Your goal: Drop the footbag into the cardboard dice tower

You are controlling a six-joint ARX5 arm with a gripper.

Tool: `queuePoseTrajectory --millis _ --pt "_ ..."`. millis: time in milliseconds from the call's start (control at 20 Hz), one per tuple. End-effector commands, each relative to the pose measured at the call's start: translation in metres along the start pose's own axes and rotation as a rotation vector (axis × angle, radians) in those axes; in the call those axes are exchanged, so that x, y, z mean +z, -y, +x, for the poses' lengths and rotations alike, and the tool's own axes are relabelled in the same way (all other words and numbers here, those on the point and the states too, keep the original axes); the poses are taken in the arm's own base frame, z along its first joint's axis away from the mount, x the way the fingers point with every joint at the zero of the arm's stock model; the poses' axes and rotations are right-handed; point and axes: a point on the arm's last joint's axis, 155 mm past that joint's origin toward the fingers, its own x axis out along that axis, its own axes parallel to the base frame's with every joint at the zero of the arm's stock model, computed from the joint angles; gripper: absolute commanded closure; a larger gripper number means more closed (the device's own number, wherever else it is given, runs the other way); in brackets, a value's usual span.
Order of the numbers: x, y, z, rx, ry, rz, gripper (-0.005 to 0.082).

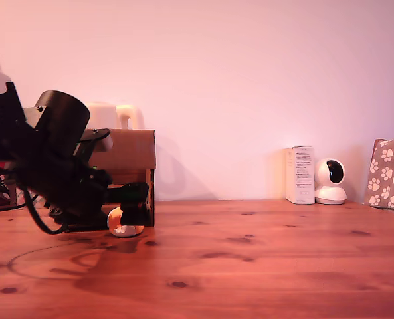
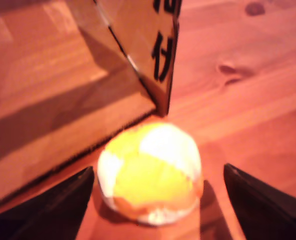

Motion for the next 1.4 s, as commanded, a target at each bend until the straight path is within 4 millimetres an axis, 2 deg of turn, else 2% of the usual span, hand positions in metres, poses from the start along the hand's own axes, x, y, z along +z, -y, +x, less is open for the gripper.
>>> queuePoseTrajectory --millis 0,100,200,300,450,550,850,1050,1350 --pt "-0.002 -0.005 0.004 0.019 -0.006 -0.006 0.0244" --pt "-0.002 -0.007 0.004 0.025 -0.005 -0.006 0.0447" --pt "-0.003 -0.008 0.004 0.026 -0.008 -0.008 0.0588" --pt "-0.005 -0.008 0.004 0.026 -0.017 -0.009 0.0664" --pt "-0.004 -0.001 -0.002 0.006 -0.045 -0.006 0.0665" --pt "0.003 0.007 -0.011 -0.013 -0.057 -0.002 0.0665" --pt "0.031 0.025 -0.060 -0.043 -0.109 0.003 0.0665" --pt "0.060 0.029 -0.097 -0.049 -0.078 -0.003 0.0665" --pt "0.116 0.034 -0.139 -0.056 0.083 0.062 0.0665"
